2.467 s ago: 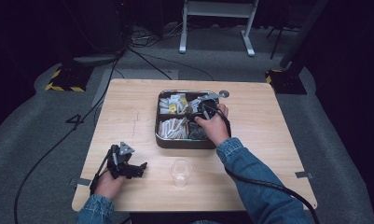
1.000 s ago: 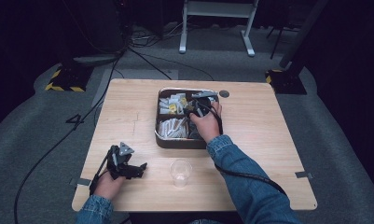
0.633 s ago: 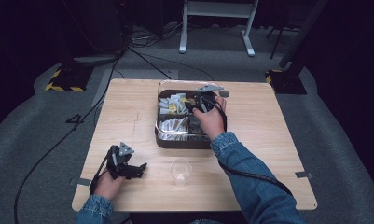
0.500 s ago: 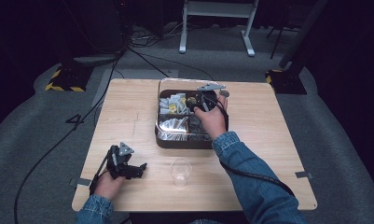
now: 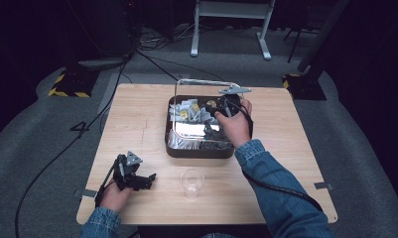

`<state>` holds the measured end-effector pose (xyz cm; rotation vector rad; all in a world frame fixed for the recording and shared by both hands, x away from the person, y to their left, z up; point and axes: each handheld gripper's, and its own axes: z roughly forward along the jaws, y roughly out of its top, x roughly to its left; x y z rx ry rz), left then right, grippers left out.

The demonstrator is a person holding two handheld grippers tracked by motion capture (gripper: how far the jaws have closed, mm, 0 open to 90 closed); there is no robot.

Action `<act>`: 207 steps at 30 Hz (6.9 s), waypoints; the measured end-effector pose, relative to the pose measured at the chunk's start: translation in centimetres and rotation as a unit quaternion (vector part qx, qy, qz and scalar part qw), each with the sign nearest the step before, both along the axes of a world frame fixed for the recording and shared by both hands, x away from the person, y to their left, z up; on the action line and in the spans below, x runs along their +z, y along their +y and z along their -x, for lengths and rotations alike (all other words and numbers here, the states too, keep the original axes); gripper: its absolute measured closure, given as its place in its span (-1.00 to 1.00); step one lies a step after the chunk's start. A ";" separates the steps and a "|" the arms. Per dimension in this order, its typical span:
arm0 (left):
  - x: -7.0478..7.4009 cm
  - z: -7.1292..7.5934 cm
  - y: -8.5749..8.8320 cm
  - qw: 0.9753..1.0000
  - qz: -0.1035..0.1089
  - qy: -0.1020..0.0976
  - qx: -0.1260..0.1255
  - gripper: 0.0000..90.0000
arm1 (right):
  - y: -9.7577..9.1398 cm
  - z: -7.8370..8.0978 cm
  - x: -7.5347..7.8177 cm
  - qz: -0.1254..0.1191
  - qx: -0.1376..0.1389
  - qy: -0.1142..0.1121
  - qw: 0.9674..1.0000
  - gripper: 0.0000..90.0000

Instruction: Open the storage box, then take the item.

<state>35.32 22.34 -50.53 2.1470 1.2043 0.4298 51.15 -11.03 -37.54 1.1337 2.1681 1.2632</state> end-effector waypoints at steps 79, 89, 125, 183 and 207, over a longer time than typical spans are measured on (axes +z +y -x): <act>0.0 -0.3 0.2 1.000 0.000 0.002 -0.008 -1.00 | -23.5 -0.8 -8.0 0.047 -0.153 0.041 0.986 0.31; 0.0 -0.3 0.2 1.000 0.000 0.002 -0.008 -1.00 | -23.3 -0.9 -10.0 0.056 -0.148 0.052 0.986 0.31; 0.0 -0.3 0.2 1.000 -0.001 0.001 -0.008 -1.00 | -22.9 0.0 -9.0 0.008 -0.148 0.039 0.988 0.03; 0.0 -0.3 0.1 1.000 0.002 0.002 0.003 -1.00 | -9.0 4.6 -4.3 -0.026 0.046 0.013 0.999 -0.09; 0.0 -0.2 0.0 1.000 0.003 0.003 0.006 -1.00 | -4.6 3.3 -8.3 0.070 0.085 0.035 0.993 0.59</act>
